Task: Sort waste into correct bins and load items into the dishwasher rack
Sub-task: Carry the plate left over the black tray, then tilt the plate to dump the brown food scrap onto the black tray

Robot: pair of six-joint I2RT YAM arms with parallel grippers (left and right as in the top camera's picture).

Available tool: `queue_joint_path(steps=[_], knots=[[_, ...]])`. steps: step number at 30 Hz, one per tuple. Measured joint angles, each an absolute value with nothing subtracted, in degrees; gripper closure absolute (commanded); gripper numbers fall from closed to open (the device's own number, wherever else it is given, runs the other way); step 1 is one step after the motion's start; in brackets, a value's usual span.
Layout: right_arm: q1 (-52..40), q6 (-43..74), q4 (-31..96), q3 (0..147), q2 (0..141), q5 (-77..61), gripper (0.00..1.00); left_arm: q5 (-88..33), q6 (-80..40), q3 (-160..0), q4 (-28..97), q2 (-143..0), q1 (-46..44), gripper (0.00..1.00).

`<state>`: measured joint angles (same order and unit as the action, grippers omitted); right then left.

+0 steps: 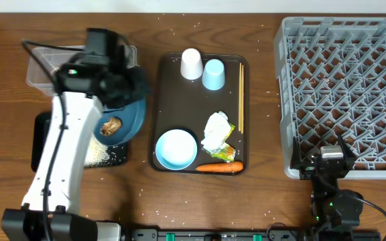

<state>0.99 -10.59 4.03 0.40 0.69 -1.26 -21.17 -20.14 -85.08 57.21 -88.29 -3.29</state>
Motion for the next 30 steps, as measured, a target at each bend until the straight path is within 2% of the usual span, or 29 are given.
queue_joint_path(steps=[15, 30], knots=[[1.0, -10.6, 4.0, 0.4, 0.7, -1.3, 0.01, -49.7, -3.7, -84.0, 69.7, -88.3, 24.6, 0.94], [1.0, -10.6, 4.0, 0.4, 0.7, -1.3, 0.01, -82.1, 13.3, -65.2, 68.0, -88.3, 43.4, 0.94]])
